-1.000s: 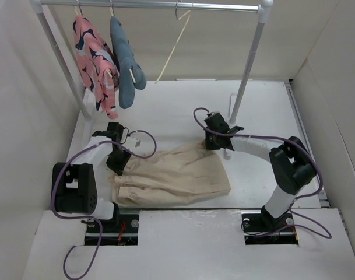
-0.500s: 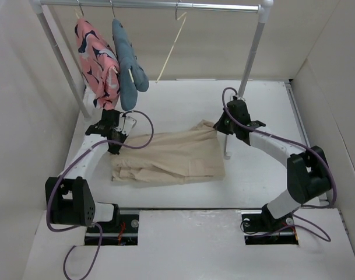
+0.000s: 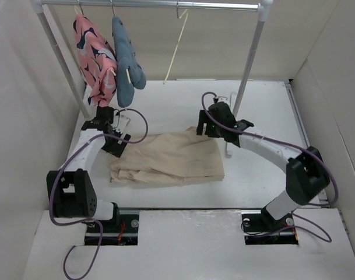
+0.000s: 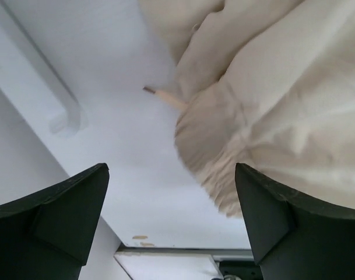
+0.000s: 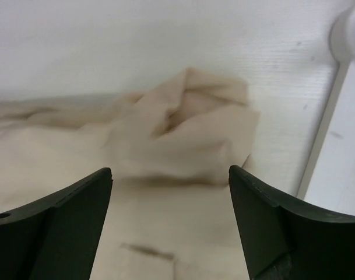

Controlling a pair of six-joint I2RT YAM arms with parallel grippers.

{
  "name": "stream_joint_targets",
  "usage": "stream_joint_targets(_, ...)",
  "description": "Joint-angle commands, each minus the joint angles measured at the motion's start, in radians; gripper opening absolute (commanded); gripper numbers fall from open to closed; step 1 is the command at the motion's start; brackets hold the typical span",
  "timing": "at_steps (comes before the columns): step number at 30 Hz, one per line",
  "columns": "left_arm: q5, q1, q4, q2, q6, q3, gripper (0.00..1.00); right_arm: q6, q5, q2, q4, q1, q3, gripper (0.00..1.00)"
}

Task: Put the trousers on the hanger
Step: Fold the trousers at the center of the board.

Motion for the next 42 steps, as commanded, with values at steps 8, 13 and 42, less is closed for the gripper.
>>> stream_joint_targets(8, 0.113, 0.012, -0.186, -0.13, 0.08, -0.1, 0.87, 0.169, 0.072, -0.305, -0.151, 0.145, -0.289, 0.81)
stream_joint_targets(13, 0.083, 0.012, -0.073, -0.084, 0.014, -0.154, 0.87, 0.258, 0.035, -0.315, -0.126, 0.154, -0.39, 0.83)
stream_joint_targets(42, 0.263, -0.014, -0.202, -0.159, 0.062, -0.106, 0.56, 0.236, -0.08, -0.388, -0.132, 0.114, -0.458, 0.57)
